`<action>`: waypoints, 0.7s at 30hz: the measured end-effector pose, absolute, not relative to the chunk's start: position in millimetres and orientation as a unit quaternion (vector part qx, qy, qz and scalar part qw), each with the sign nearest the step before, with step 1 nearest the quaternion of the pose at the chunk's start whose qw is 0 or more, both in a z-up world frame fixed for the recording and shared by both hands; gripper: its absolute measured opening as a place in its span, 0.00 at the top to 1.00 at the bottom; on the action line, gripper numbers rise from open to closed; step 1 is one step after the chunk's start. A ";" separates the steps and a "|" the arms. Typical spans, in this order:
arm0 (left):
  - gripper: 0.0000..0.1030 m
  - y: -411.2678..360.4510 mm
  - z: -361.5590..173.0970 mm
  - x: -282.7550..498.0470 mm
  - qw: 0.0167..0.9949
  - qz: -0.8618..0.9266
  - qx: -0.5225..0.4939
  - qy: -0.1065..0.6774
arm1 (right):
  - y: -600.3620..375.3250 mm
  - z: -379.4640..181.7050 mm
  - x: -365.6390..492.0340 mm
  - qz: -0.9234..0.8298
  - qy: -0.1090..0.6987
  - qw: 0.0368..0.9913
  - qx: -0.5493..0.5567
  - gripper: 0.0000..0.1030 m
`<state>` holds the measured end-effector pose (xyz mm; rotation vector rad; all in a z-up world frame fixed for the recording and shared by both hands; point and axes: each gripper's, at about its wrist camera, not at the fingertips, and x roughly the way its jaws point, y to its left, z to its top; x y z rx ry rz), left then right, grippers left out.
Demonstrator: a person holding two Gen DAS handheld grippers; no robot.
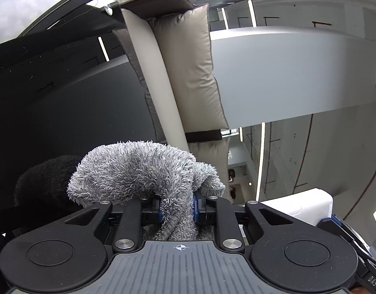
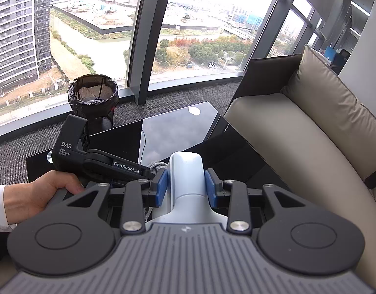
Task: Clean container
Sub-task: 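Wipe the kettle body with the towel in the left gripper while the right gripper holds the handle, then lower the kettle onto the table and open the right gripper off the handle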
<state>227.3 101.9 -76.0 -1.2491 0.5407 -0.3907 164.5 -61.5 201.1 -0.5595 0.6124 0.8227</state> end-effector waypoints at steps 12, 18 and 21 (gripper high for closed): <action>0.83 107.5 -23.2 203.4 0.781 -0.256 -0.547 0.156 | -60.5 199.9 161.8 0.382 0.286 0.839 -0.261 0.65; 0.83 104.4 -14.3 187.7 0.793 -0.255 -0.532 0.151 | -61.1 201.5 155.8 0.368 0.287 0.845 -0.262 0.65; 0.83 103.8 -3.3 180.6 0.800 -0.258 -0.523 0.141 | -64.5 203.7 150.3 0.362 0.282 0.849 -0.263 0.65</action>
